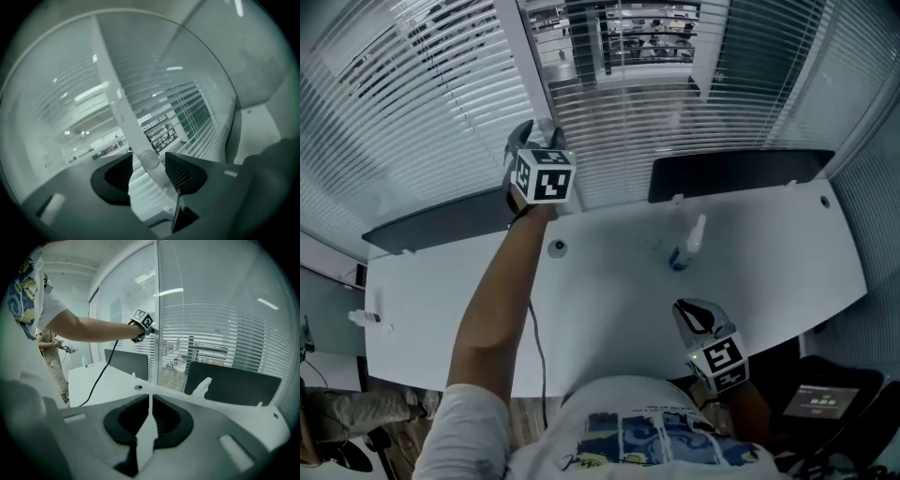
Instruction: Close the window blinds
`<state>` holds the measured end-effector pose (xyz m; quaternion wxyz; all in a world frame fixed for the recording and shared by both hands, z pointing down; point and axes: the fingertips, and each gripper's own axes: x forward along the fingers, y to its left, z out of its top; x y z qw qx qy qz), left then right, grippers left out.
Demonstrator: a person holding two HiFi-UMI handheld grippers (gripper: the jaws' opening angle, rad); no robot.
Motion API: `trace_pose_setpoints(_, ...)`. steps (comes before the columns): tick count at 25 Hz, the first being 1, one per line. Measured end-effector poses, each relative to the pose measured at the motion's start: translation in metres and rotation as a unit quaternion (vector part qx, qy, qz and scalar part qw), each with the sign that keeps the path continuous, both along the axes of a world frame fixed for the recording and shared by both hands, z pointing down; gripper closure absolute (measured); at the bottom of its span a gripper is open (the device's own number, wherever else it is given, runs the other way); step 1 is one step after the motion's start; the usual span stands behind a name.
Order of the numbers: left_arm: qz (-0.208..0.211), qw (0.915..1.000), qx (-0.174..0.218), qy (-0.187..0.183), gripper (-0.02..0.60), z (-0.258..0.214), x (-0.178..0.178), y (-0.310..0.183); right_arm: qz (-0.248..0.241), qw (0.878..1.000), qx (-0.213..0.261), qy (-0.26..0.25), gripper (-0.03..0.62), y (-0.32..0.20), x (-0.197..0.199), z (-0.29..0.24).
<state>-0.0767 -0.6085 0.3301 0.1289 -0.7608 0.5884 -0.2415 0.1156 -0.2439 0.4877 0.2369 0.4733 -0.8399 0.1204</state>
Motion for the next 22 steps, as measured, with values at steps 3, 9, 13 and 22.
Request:
trace_pose_setpoints(3,0.008,0.9889,0.032,-0.145,0.388,0.003,0.007,-0.001,-0.004,1.000,0.005,0.000,0.579,-0.003,-0.003,-0.003)
trace_pose_setpoints(9,0.005,0.9823,0.044,-0.182,0.451,0.005,0.007,-0.004,0.000,1.000,0.001,0.002,0.579,-0.002,0.000,-0.002)
trace_pose_setpoints(13,-0.006,0.9955,0.032,-0.089,0.454,0.001,0.003,-0.004,0.001,1.000,0.000,0.003,0.579,-0.002,0.000,-0.002)
trace_pose_setpoints(22,-0.046,0.9612,-0.025,0.271,0.456,-0.005,-0.014,-0.004,0.006,1.000,-0.005,0.003,0.579,-0.001,0.002,-0.002)
